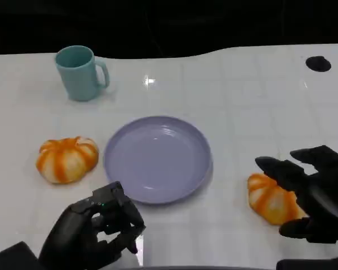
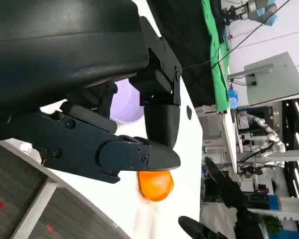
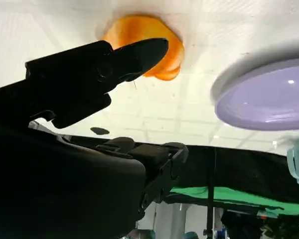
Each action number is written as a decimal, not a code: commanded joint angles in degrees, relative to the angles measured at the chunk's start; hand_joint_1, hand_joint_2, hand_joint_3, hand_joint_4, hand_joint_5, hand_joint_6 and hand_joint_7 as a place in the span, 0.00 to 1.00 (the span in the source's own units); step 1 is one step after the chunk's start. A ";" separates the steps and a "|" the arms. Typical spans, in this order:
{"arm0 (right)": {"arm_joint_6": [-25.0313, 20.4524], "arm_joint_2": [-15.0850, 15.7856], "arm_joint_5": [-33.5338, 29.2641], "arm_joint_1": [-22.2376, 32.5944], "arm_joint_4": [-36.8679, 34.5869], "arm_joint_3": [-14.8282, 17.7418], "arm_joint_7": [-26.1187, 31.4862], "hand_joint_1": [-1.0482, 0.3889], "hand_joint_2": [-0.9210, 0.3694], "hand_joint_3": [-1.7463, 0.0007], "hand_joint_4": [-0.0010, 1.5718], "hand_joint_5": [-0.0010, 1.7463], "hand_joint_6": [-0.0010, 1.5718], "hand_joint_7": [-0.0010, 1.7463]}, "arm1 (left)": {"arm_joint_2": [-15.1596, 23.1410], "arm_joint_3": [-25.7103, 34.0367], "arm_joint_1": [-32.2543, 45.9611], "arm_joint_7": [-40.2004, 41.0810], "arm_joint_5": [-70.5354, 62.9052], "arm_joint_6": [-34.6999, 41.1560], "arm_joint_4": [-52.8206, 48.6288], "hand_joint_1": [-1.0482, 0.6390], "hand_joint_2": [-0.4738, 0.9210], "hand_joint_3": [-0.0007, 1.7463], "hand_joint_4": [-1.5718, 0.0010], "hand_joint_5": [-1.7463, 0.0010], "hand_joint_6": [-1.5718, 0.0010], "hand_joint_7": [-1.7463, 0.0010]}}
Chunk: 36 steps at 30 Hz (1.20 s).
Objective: Grasp the bread from the table and place it into the plate.
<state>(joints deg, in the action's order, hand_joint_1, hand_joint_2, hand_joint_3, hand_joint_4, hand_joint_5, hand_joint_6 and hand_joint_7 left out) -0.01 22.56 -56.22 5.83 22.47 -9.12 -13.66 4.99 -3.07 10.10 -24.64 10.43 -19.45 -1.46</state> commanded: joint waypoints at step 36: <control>15.78 -1.20 4.81 -17.97 -42.41 -12.34 37.81 0.61 0.44 0.33 0.60 1.00 0.49 0.95 | 0.50 -0.37 1.98 1.17 -0.14 1.53 3.64 0.30 1.00 0.17 0.57 0.00 0.62 0.12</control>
<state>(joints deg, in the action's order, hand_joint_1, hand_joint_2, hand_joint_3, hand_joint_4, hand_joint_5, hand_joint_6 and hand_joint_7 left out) 14.27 20.37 -52.04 -10.94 -19.18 -21.70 21.27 4.75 -4.04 11.63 -24.05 10.41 -17.67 1.50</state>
